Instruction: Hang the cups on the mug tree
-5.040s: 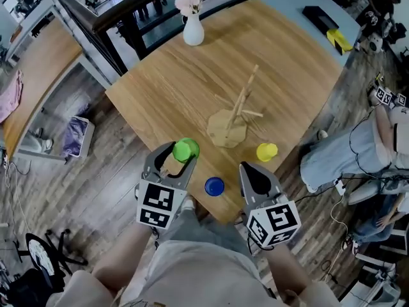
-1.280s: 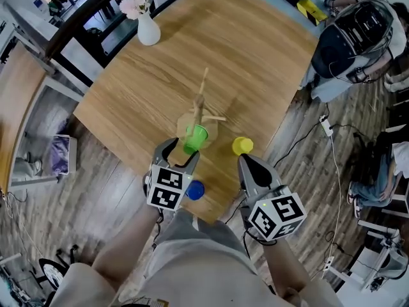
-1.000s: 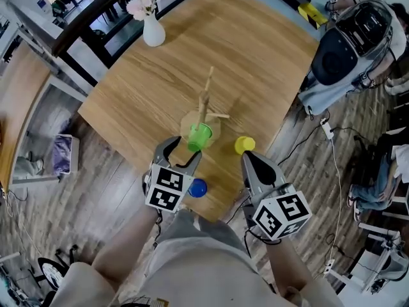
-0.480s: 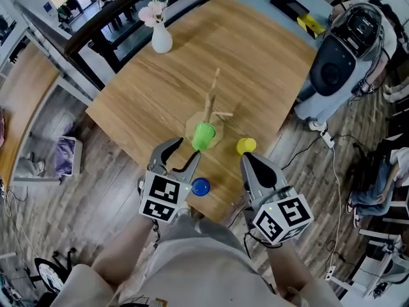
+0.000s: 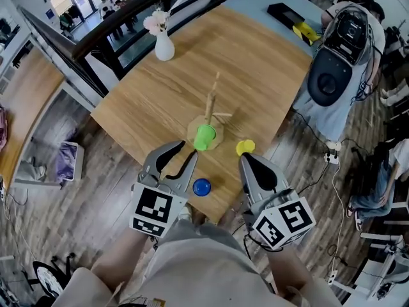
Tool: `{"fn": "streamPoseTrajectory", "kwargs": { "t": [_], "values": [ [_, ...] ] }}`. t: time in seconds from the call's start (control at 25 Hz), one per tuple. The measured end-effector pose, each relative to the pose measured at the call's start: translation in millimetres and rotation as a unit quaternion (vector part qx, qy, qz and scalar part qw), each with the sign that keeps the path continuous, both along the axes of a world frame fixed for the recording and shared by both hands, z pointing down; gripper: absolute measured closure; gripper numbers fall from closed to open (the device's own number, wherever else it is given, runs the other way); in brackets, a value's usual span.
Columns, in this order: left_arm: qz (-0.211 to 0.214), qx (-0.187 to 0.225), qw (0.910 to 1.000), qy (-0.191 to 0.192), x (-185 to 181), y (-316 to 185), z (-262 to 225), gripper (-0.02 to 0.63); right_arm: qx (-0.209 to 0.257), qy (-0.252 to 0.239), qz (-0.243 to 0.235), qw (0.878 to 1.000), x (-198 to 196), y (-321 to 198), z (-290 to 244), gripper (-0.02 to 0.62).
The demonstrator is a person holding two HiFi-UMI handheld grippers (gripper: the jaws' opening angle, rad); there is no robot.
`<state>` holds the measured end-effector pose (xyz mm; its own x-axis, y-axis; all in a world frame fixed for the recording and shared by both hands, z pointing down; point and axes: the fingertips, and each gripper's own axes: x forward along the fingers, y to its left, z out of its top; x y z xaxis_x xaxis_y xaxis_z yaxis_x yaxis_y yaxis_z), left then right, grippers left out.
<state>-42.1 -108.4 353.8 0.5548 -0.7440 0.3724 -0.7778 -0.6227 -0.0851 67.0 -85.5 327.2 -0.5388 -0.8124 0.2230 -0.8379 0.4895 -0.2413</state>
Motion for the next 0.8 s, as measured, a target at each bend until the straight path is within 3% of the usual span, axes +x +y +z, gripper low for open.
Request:
{"fn": "streamPoseTrajectory", "kwargs": {
  "t": [0.28, 0.6, 0.8],
  "values": [
    [0.016, 0.069, 0.9974, -0.006, 2, 21, -45, 0.541, 0.028, -0.005, -0.007, 1.0, -6, 18, -25, 0.595],
    [0.013, 0.076, 0.996, 0.045, -1, 40, -74, 0.597, 0.061, -0.008, -0.015, 0.998, -14, 37, -53, 0.595],
    [0.014, 0.068, 0.9963, 0.05, -3, 52, -77, 0.603, 0.066, -0.01, -0.028, 0.997, -18, 46, -56, 0.595]
  ]
}}
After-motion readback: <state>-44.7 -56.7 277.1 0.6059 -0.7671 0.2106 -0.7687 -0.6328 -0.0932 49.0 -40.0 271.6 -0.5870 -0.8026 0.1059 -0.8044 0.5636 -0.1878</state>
